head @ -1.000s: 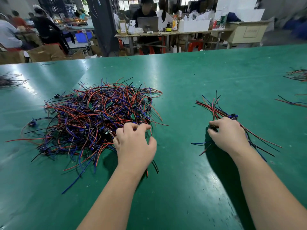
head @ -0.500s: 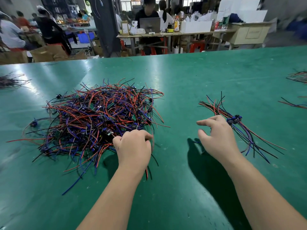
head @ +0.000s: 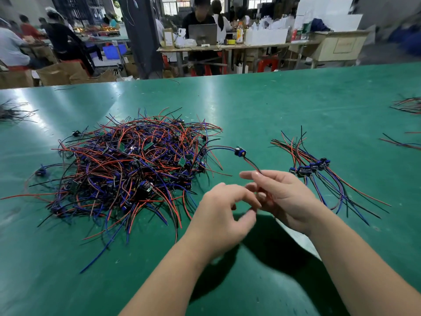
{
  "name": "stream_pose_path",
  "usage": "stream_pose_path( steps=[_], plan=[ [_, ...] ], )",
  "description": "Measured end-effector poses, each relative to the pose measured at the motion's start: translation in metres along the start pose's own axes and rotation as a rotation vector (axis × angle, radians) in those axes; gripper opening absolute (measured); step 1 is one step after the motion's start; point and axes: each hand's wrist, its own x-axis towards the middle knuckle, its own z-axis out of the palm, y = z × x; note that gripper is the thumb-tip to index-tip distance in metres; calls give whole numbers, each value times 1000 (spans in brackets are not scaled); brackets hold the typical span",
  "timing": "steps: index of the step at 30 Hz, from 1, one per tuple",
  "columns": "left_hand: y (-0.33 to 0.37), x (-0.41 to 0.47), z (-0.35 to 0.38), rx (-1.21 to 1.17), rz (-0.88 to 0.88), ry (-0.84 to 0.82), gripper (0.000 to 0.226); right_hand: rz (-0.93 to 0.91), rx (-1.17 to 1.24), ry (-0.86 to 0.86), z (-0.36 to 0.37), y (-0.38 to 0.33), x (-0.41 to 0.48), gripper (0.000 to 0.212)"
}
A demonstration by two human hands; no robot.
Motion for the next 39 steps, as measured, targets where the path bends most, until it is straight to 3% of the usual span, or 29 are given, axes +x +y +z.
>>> stream_pose_path(
  steps=[3, 6, 9, 11, 14, 16, 18, 20, 25, 30, 33, 39],
  plan=[
    [-3, 1, 1, -115, -227, 139, 7, -60, -44, -5, 3, -3, -2, 28],
    [-7, 6, 0, -268, -450, 237, 12, -138, -179, -42, 7, -1, -7, 26],
    [-5, 12, -6, -614, -623, 263, 24, -147, -297, -160, 10, 0, -12, 20],
    [-3, 15, -8, -879, -649, 310, 28, -102, -354, -237, 11, 0, -15, 14],
    [-1, 16, -12, -1124, -662, 340, 29, -5, -407, -308, 13, -1, -17, 34],
    [0, 16, -15, -1228, -694, 334, 29, 35, -402, -265, 15, 0, -16, 51],
    [0, 16, -17, -1198, -718, 298, 29, 35, -387, -120, 12, 0, -10, 63],
    [0, 15, -16, -1021, -736, 186, 25, 11, -310, 5, 9, -1, -5, 63],
    [2, 4, -4, -762, -758, -130, 31, -8, -188, 9, 10, 2, -4, 38],
    [5, 5, -3, -803, -756, -170, 34, 18, -76, -6, 3, -1, -4, 14],
    [6, 6, -5, -831, -762, -166, 28, -7, -63, 27, 2, -1, -4, 13],
    [11, 1, -4, -795, -755, -386, 17, -120, 229, 338, -17, -21, 1, 17]
  ],
)
